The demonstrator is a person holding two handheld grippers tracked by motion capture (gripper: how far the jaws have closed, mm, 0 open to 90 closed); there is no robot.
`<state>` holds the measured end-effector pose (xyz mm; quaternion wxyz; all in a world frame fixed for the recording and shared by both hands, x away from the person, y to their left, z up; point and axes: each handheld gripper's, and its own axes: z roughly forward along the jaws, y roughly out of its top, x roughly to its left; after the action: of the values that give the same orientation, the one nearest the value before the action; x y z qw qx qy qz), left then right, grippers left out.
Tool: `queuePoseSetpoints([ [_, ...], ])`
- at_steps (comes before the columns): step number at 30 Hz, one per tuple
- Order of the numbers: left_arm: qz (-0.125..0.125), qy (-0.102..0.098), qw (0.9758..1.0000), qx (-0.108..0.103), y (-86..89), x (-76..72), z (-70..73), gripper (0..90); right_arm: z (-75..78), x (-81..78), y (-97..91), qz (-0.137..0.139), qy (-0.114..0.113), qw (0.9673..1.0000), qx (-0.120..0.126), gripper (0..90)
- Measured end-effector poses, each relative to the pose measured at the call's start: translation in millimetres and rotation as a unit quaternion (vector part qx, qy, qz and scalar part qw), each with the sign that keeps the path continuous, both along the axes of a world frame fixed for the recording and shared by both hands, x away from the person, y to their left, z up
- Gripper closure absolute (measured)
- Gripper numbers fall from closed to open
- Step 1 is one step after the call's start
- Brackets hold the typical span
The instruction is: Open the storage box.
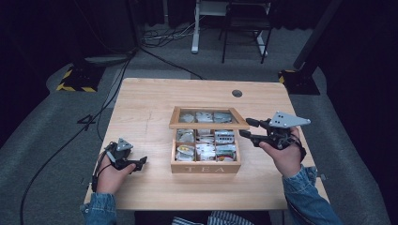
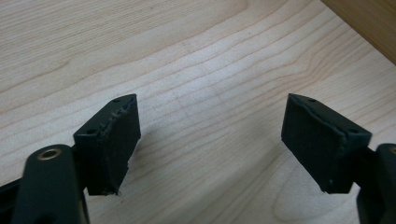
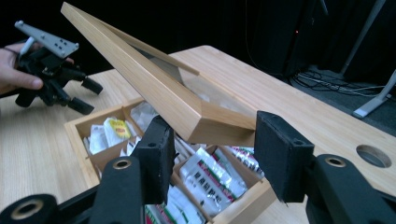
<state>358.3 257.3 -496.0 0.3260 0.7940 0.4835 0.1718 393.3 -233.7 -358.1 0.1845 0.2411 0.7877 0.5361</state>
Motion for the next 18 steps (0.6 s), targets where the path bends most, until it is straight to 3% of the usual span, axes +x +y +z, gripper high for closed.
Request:
queuePoseSetpoints([
  [5,0.007,-0.009,0.9999,0.002,-8.2,-8.7,4.4,22.9,7.6,9.4,-1.0,0.005,-0.001,0.9999,0.009,49.2],
  [11,0.023,-0.003,0.9997,0.006,-11.9,-16.2,2.4,23.9,14.1,20.6,-2.0,0.012,-0.005,0.9997,0.021,49.2],
  [18,0.023,-0.007,0.9997,-0.002,-12.0,-17.4,6.3,24.3,19.6,30.0,-1.3,0.007,-0.01,0.9994,0.033,49.2],
])
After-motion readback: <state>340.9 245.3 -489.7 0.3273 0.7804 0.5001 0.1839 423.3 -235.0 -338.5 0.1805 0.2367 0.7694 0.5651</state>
